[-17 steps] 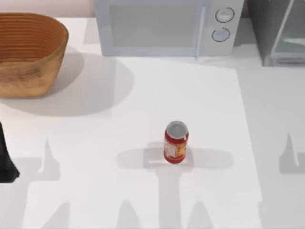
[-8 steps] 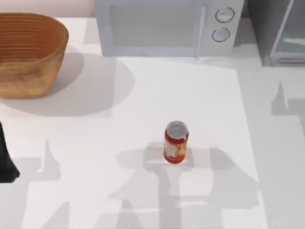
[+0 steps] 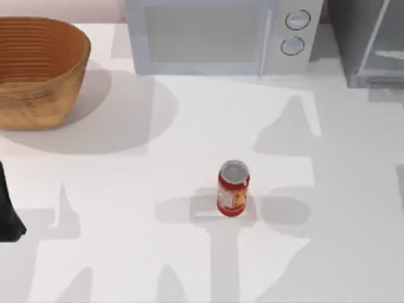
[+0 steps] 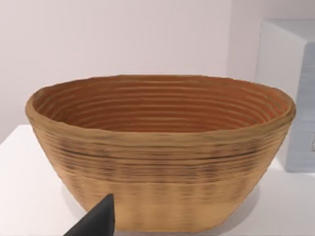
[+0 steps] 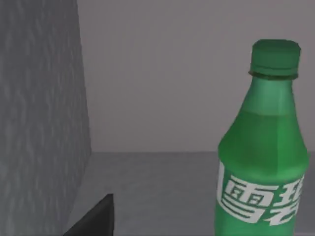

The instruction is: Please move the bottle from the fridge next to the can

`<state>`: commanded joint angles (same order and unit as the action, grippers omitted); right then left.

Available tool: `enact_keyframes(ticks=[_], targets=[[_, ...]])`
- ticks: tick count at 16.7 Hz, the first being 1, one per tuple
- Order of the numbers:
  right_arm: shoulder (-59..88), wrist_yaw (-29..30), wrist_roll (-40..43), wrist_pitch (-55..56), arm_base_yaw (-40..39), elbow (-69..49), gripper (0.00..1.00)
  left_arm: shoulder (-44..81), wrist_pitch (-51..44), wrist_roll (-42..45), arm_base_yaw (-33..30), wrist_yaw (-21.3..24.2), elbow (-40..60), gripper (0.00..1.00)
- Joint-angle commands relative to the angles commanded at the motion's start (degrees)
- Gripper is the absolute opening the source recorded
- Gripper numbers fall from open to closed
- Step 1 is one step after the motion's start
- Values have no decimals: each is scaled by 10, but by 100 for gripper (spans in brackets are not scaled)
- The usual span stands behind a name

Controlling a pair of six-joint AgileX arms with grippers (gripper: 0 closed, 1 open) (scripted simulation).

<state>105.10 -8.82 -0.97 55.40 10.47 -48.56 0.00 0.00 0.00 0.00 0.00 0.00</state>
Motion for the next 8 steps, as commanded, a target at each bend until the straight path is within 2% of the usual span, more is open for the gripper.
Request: enact_keyframes(ticks=[4,8], targets=[[144,-12,1,80,15,-70,100,0,0,0,0,0,0,100],[190,-17,2,108,20,-95,100,0,0,0,0,0,0,100]])
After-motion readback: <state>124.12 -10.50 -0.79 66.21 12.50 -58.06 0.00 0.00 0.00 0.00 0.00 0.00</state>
